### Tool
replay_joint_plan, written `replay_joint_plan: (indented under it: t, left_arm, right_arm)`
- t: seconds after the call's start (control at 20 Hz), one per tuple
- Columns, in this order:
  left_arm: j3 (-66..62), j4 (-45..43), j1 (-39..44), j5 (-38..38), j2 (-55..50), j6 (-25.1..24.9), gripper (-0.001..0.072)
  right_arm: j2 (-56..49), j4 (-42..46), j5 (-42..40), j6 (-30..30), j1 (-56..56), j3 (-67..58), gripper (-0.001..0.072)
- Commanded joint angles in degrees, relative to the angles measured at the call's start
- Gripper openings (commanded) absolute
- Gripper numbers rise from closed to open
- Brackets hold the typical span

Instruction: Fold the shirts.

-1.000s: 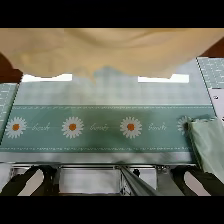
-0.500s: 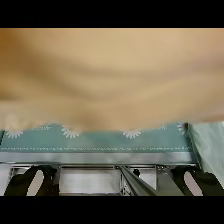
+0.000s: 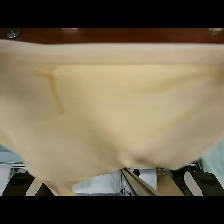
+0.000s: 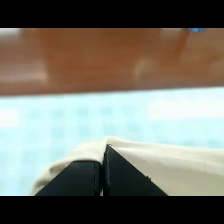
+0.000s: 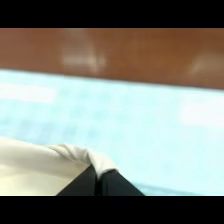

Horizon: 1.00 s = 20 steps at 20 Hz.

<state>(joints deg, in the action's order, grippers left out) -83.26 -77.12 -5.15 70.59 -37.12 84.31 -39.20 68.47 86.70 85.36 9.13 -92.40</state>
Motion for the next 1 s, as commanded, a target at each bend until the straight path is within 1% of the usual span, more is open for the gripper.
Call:
replay_joint_plan:
  t: [0.0,0.1,0.2,0.3,0.4,0.5,0.65,0.8,0.9,0.95]
  left_arm:
    - [14.6,1.1,0.5,-9.2,-7.0,2.2,0.0028]
    - [17.1,2.7,0.5,-13.8,-14.7,2.6,0.0028]
    - [16.8,3.9,0.5,-19.0,-23.4,2.6,0.0028]
    - [16.1,6.1,0.5,-25.5,-31.4,3.0,0.0028]
    - [14.2,7.0,0.7,-30.5,-38.6,7.2,0.0028]
    - [11.8,7.5,1.0,-33.9,-44.9,10.1,0.0028]
    - [7.8,10.4,1.3,-34.4,-52.5,11.6,0.0028]
    - [7.2,13.6,1.2,-34.0,-56.0,11.6,0.0029]
    - [7.2,13.7,1.2,-30.5,-56.6,11.1,0.0029]
    - [7.1,13.7,0.7,-27.6,-56.4,9.4,0.0029]
  right_arm:
    - [-5.7,-2.7,-10.8,-2.6,-0.1,16.8,0.0026]
    - [-14.4,-3.1,-17.4,-3.7,-0.1,19.3,0.0026]
    - [-24.3,-7.0,-24.1,-5.4,-0.1,19.0,0.0025]
    - [-34.4,-10.1,-28.5,-5.6,-0.1,16.3,0.0025]
    - [-44.6,-13.3,-30.3,-5.7,-0.1,11.1,0.0026]
    - [-52.5,-16.2,-31.8,-4.3,-0.8,6.0,0.0025]
    - [-61.9,-16.6,-32.5,-1.0,-2.2,-1.6,0.0025]
    - [-66.1,-17.0,-32.3,2.1,-2.4,-4.7,0.0025]
    - [-66.3,-17.3,-29.8,2.0,-2.4,-4.7,0.0026]
    - [-66.0,-17.5,-27.3,1.1,-2.0,-4.7,0.0026]
